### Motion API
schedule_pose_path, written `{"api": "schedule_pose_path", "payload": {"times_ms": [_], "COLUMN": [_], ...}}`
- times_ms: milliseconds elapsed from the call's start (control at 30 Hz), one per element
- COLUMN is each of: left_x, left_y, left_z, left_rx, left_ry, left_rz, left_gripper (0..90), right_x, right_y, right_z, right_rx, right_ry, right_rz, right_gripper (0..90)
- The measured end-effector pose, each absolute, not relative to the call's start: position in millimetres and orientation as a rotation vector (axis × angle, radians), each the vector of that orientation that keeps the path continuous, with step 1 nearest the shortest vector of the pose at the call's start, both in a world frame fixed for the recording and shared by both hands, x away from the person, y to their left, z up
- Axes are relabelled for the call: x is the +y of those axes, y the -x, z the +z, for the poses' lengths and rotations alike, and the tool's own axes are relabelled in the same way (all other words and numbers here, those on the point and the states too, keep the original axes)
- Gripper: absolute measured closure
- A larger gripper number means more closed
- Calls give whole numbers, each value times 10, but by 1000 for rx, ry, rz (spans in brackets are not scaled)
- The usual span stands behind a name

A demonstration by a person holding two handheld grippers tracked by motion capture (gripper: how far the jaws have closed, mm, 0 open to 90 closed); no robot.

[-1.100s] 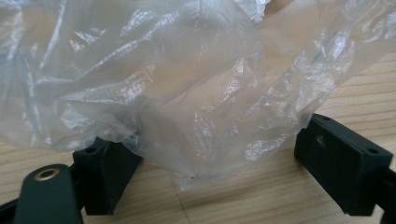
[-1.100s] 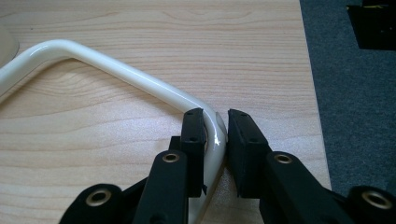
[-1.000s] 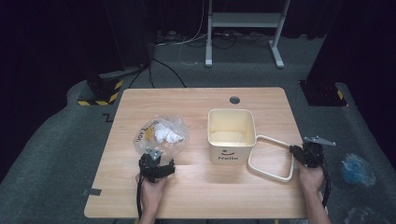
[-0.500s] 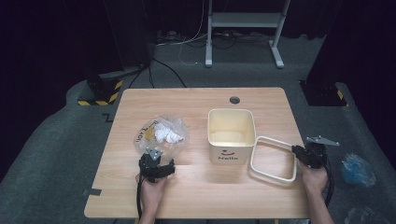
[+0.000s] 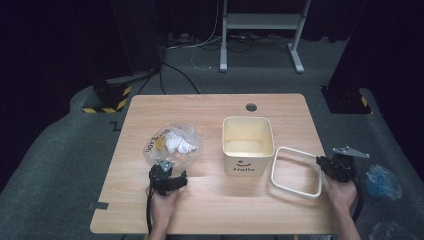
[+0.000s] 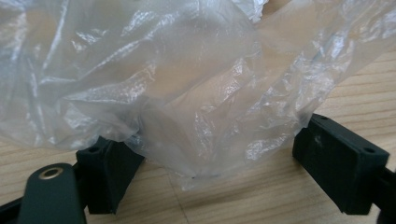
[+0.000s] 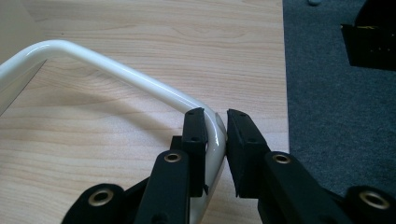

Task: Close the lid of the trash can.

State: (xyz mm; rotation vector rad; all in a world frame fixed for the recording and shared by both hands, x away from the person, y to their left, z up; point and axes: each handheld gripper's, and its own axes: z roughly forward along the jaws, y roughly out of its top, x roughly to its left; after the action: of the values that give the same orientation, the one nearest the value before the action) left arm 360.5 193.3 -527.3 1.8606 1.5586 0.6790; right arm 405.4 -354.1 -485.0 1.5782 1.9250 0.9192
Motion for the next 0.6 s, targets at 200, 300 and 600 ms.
{"api": "schedule_pose_path", "payload": {"times_ms": [200,300,600], "left_x": [1933,1933,1933], "left_y": [-3605,-3605,-3605], "left_z": [-5273,-5273,-5273], "left_rx": [1559,1559,1557], "left_ry": [-1860,-1860,-1861], "left_rz": [679,679,678], "left_gripper": [167,167,168], "right_x": [-3574,-3590,-3580], "right_y": [-3997,-3974,-3940], "right_z": [-4806,-4772,-4716], "right_rx": [1919,1916,1921], "right_ry": [-1582,-1575,-1558], "right_rz": [942,955,957], "right_gripper": [780,780,781]}}
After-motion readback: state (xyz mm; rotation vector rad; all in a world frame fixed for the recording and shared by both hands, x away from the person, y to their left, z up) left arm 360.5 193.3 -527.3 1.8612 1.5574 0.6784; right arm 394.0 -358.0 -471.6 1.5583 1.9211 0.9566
